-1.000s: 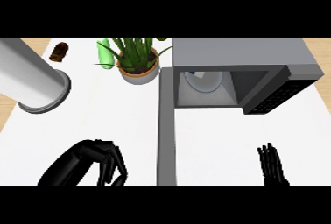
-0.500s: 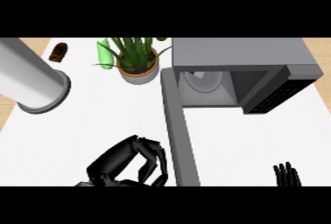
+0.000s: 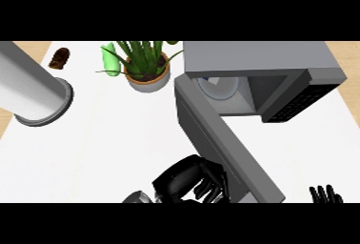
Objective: Pick up the milk, place it into the microwave and close the microwave
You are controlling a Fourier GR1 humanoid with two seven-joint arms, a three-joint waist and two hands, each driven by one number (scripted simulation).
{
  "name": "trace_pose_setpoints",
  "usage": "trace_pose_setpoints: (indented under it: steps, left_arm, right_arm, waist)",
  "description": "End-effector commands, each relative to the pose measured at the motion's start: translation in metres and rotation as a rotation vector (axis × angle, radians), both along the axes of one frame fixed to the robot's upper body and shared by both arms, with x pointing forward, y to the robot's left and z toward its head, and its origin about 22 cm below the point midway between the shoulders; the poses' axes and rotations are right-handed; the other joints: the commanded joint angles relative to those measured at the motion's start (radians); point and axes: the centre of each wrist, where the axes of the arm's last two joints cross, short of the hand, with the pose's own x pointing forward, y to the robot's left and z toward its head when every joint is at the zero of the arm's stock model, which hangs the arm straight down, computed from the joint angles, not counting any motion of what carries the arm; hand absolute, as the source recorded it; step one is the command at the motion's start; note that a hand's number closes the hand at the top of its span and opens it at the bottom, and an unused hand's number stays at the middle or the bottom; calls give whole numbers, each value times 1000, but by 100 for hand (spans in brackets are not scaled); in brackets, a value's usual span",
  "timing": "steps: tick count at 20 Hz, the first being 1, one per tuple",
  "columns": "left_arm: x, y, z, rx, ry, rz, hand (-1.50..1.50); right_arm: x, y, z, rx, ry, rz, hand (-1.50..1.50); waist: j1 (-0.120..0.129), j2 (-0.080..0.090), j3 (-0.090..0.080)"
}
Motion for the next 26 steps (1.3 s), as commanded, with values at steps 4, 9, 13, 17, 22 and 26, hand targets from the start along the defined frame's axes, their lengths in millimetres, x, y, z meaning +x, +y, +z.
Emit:
trace_pose_setpoints:
  steps: [4, 9, 13, 17, 22, 26]
  left_arm:
    - [-8, -44, -26, 84, 62, -1, 150]
    - [8, -52, -23, 35, 66, 132, 150]
    - [16, -56, -17, -78, 58, 165, -150]
    - [33, -55, -9, -165, 38, 259, -150]
    - [55, -53, -2, -212, 11, 408, 150]
    - [78, -56, 16, -242, 11, 443, 150]
  right_arm:
    - [-7, 3, 33, 38, -110, 119, -150]
    - [16, 12, 53, 56, -156, 177, -150]
    - [26, 24, 72, 71, -191, 219, -150]
    - [15, 10, 80, 53, -189, 249, -150]
    - [13, 10, 94, 63, -184, 301, -150]
    - [13, 9, 104, 57, -180, 341, -150]
  waist:
    - [-44, 5, 0]
    - [-91, 16, -1]
    - [-113, 26, -4]
    - [-168, 32, -4]
    - [-182, 36, -4]
    - [-222, 46, -4]
